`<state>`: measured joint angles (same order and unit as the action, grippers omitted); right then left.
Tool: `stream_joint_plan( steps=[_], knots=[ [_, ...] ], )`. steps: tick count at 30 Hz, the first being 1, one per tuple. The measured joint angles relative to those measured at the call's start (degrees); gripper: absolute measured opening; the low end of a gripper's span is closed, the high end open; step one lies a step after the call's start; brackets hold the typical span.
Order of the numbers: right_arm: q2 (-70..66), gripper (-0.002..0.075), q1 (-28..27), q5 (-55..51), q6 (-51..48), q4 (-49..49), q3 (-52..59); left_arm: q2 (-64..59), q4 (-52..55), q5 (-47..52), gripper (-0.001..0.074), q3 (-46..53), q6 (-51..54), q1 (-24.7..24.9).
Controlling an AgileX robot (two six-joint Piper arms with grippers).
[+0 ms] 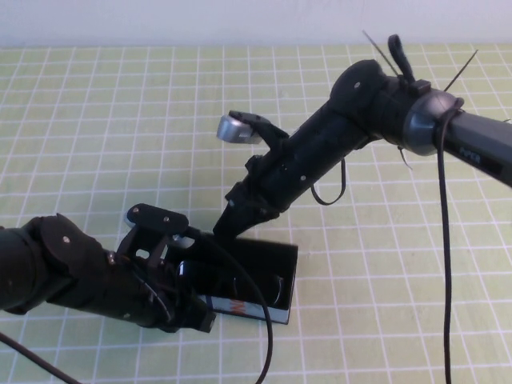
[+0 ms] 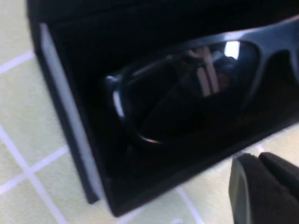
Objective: Return glasses to glasses case
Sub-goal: Close the glasses case
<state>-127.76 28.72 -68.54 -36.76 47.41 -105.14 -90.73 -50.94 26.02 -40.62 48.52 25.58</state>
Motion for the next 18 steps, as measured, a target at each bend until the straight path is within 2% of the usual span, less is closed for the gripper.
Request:
stream_joint_plan(
  steps=[5,8,18],
  knots=[
    [0.0,-0.0017,3.4,-0.4,4.3,-5.7,0.0,3.0,4.2,3.6,-0.0003,-0.8,1.6,0.0],
    [0.1,-0.0017,4.8,-0.5,5.4,-5.8,0.0,6.0,11.4,8.0,-0.0003,-2.5,0.4,0.0],
    [0.8,-0.0017,7.0,-0.5,7.9,-8.6,0.0,15.3,44.3,34.1,-0.0003,-13.0,-19.5,0.0]
  ],
)
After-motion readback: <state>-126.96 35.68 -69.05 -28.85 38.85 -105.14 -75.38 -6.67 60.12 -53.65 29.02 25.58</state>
